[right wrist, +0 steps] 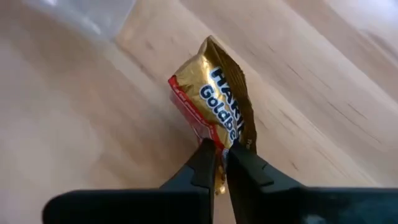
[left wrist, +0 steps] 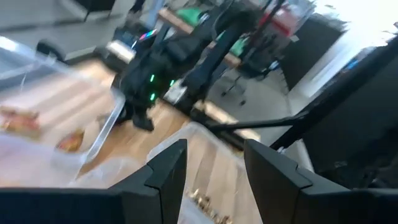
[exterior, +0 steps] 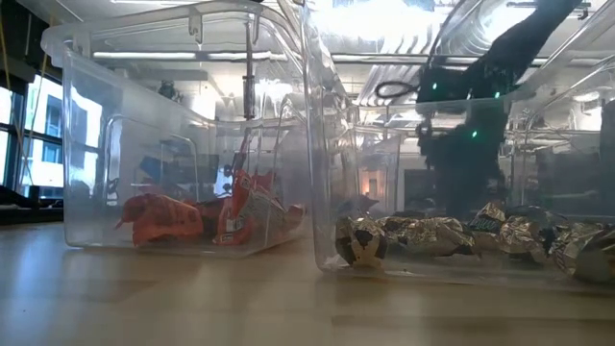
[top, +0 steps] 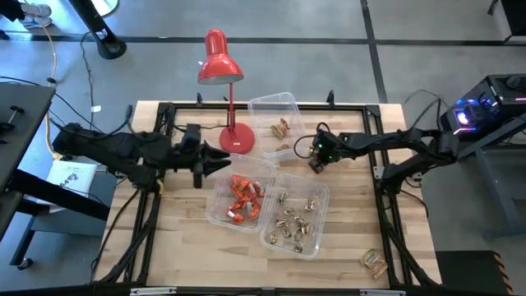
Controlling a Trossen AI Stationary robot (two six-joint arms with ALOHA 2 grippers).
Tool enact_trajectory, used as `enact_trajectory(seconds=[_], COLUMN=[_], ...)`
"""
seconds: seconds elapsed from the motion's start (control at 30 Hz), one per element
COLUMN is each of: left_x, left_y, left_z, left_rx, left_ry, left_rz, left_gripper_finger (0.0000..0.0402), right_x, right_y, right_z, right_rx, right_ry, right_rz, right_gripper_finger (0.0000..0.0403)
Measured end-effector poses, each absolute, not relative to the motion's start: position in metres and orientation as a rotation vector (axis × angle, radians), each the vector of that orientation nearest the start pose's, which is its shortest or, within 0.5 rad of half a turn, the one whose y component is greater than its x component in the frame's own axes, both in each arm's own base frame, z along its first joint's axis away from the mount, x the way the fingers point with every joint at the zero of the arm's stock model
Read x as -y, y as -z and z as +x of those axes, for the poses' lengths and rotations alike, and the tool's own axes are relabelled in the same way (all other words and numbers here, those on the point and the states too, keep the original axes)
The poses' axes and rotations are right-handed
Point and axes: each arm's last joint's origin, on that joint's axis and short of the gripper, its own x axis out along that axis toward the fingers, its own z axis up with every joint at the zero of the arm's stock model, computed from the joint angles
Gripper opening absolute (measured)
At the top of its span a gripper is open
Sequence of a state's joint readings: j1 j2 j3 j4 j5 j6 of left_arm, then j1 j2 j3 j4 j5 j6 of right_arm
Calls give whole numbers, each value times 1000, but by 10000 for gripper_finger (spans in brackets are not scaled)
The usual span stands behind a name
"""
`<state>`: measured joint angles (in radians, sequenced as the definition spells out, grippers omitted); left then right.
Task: Sort candy
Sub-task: Put the gold chocolate pack into the top transparent bin
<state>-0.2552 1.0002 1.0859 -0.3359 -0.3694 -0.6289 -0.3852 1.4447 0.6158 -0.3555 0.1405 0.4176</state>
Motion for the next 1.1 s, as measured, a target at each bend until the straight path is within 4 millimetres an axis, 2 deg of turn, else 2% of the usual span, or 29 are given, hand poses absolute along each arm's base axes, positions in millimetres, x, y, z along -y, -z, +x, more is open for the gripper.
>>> enact_trajectory(seconds=[0.1,0.23,0.4,0.57,0.7,0.83,0.97,1.1], left_x=[41,36,30,29,30,30,30,31], left_y=[-395,-405,-412,-412,-406,-402,-402,-402], left_z=[193,177,162,160,161,162,162,162], left_rx=[-124,-59,-13,-18,-69,-105,-109,-119], left_ry=[-146,-156,-210,-224,-234,-242,-234,-200], left_rz=[-508,-457,-394,-373,-372,-386,-387,-376], left_gripper_finger=[154,154,154,154,154,154,154,154], right_x=[82,69,61,55,50,49,53,55], right_y=[-155,-195,-252,-287,-292,-273,-251,-260], right_z=[208,197,197,212,235,260,276,286], right_rx=[-1123,-1116,-806,-443,-297,-295,-363,-379], right_ry=[712,751,736,633,550,570,619,617], right_rz=[455,347,333,368,400,468,543,512], right_gripper_finger=[18,5,3,5,4,26,83,149])
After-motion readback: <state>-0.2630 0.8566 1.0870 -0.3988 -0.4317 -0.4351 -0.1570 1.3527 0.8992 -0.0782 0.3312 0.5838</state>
